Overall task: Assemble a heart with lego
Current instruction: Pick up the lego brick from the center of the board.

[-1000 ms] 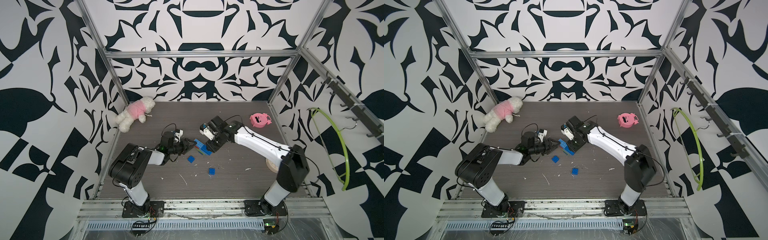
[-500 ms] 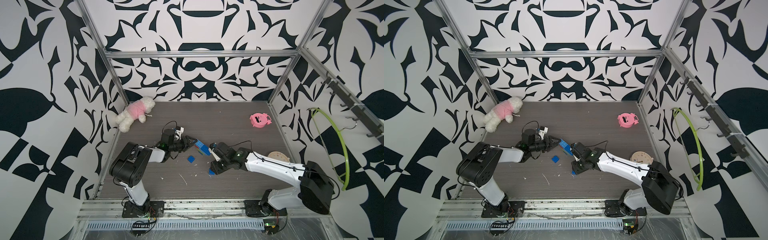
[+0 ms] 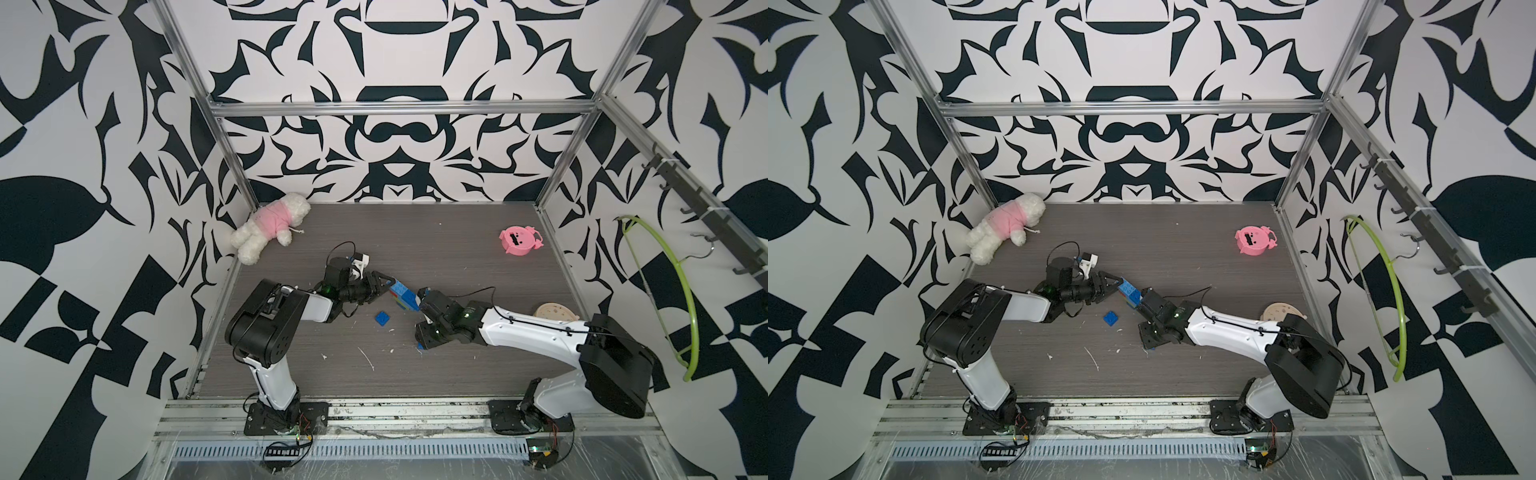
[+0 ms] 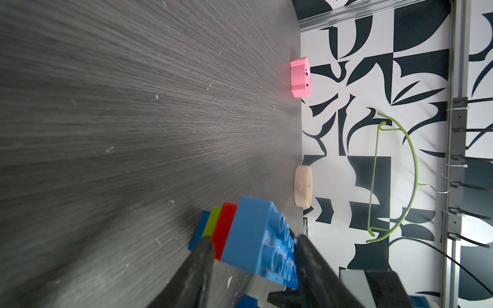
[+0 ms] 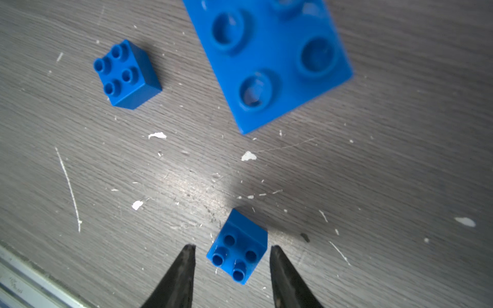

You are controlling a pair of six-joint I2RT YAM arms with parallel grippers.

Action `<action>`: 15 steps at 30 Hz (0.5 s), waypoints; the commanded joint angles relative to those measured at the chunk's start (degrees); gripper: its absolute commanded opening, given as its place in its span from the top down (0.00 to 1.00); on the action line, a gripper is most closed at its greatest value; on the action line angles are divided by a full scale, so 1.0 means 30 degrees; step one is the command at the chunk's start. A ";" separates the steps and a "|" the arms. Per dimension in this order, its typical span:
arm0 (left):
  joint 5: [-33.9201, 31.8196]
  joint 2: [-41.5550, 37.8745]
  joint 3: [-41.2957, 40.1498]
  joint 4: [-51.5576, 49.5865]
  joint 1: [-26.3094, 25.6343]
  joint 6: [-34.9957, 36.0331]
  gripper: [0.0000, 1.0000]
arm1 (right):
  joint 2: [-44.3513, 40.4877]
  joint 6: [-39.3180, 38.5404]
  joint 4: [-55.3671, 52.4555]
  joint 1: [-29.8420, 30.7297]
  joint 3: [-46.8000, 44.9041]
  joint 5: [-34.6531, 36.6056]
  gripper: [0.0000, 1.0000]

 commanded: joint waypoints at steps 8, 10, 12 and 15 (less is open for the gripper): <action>0.0316 -0.0021 -0.0047 0.0366 0.0068 0.0271 0.48 | 0.0314 0.1874 -0.0164 0.0976 -0.0534 0.1191 0.53; 0.0289 -0.0037 -0.0113 0.0355 0.0072 0.0330 0.48 | 0.0184 0.2034 -0.0310 0.1003 -0.0646 0.1539 0.52; 0.0359 -0.0037 -0.0170 0.0384 0.0064 0.0332 0.48 | -0.0011 0.2096 -0.0365 0.1022 -0.0741 0.1808 0.52; 0.0361 -0.0018 -0.0255 0.0442 0.0057 0.0336 0.48 | -0.0057 0.2040 -0.0450 0.1015 -0.0684 0.2061 0.51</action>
